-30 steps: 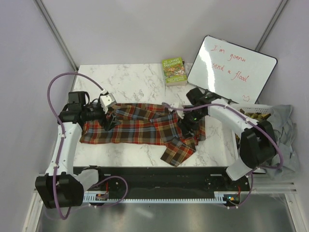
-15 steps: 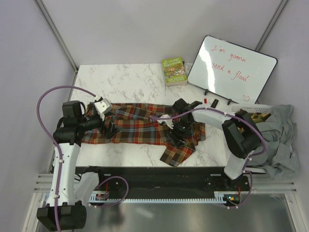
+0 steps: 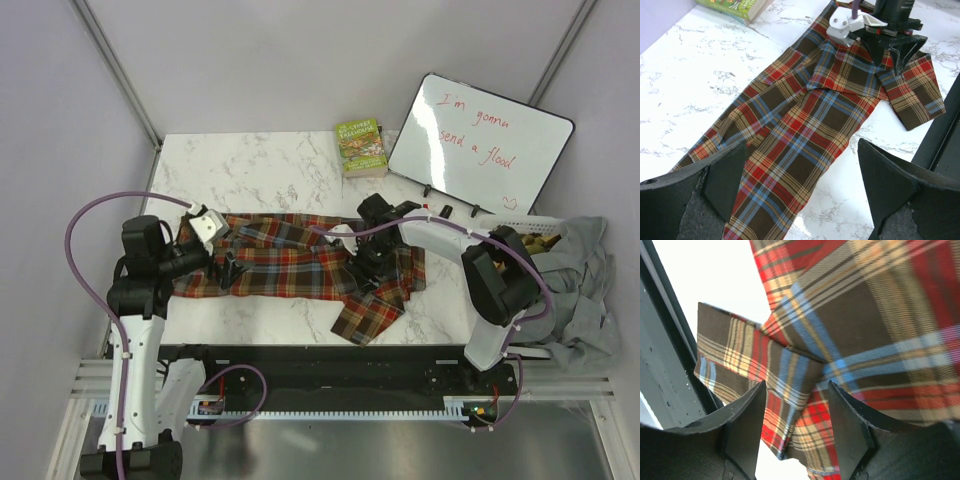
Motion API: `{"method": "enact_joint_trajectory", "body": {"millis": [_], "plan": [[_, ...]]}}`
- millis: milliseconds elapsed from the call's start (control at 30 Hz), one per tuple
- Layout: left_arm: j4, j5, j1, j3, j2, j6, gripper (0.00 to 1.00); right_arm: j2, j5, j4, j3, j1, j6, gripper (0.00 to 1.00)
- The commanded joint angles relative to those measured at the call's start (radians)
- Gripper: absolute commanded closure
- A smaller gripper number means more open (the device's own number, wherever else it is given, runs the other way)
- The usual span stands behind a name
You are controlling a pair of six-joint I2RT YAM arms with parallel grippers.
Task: Fold and stack the long sleeve shirts
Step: Fold the shirt
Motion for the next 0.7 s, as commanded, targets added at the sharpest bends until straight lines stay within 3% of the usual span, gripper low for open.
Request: {"method": "enact_joint_trajectory", "body": {"millis": [0,433,533,567,667], "plan": [[0.063,0.043,0.003,-0.005,-0.012,0.012,0.01,0.019,-0.038,0.001,0.04,-0.013,0.014,0.4],[0.072,0.027,0.001,0.042,0.067,0.003,0.0,0.043,-0.147,-0.054,0.029,-0.013,0.0,0.52],[0.072,0.024,0.003,0.045,0.082,-0.025,0.01,0.019,-0.203,-0.097,0.054,-0.012,-0.024,0.69],[0.074,0.027,0.003,0.047,0.085,-0.031,0.01,0.01,-0.226,-0.109,0.075,-0.013,-0.038,0.81],[0.048,0.099,0.003,0.041,0.083,0.004,0.05,-0.018,-0.245,-0.143,0.132,-0.012,-0.044,1.0]]}}
